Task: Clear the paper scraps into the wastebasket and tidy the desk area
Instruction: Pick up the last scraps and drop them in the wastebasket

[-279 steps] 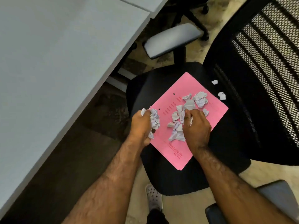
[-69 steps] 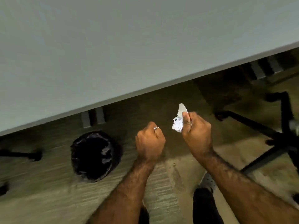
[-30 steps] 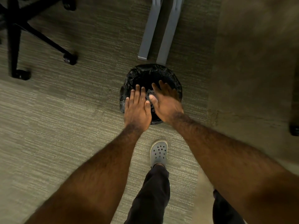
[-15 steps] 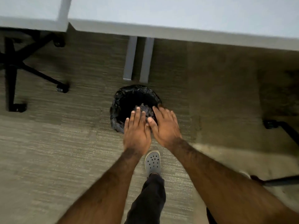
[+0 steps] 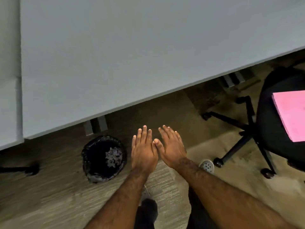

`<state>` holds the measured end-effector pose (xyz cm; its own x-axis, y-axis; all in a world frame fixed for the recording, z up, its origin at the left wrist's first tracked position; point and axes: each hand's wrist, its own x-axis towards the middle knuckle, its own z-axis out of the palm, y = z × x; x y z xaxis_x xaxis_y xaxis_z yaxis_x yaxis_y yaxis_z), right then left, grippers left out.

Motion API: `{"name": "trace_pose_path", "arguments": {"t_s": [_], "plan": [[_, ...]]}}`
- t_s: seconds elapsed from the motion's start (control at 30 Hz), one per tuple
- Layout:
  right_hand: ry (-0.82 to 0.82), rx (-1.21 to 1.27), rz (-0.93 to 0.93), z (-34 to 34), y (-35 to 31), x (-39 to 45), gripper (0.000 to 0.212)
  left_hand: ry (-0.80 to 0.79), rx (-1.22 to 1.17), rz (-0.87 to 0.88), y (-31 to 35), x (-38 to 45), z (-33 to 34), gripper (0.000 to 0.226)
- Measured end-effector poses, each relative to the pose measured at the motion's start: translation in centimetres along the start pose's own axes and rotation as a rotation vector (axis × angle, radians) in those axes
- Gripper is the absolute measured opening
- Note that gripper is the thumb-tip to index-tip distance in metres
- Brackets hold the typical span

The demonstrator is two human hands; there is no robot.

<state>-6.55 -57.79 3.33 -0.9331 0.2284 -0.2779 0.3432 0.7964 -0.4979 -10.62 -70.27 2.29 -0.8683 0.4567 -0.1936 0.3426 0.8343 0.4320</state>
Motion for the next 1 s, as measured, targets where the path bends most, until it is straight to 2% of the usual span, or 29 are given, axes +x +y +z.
{"name": "trace_pose_path", "arguments": {"t_s": [0.13, 0.37, 0.7, 0.83, 0.9, 1.0], "plan": [[0.120, 0.030, 0.103, -6.1, 3.9, -1.2, 0.076, -0.047, 0.037, 0.145, 7.4, 2.3, -1.1, 0.065], [0.344, 0.083, 0.256, -16.7, 12.4, -2.8, 0.081, -0.138, 0.039, 0.366, 20.7, 6.3, 0.0, 0.061], [0.659, 0.129, 0.486, -27.8, 32.4, -4.5, 0.062, -0.238, 0.113, 0.627, 41.7, 13.5, 8.6, 0.061], [0.664, 0.103, 0.604, -30.1, 41.7, -4.9, 0.061, -0.276, 0.143, 0.703, 49.7, 16.7, 13.9, 0.061], [0.664, 0.013, 0.656, -30.6, 46.3, -5.4, 0.055, -0.302, 0.186, 0.752, 53.1, 17.9, 16.6, 0.060], [0.480, -0.168, 0.744, -31.3, 52.2, -6.5, 0.061, -0.427, 0.232, 0.776, 57.2, 19.3, 20.7, 0.061]]}}
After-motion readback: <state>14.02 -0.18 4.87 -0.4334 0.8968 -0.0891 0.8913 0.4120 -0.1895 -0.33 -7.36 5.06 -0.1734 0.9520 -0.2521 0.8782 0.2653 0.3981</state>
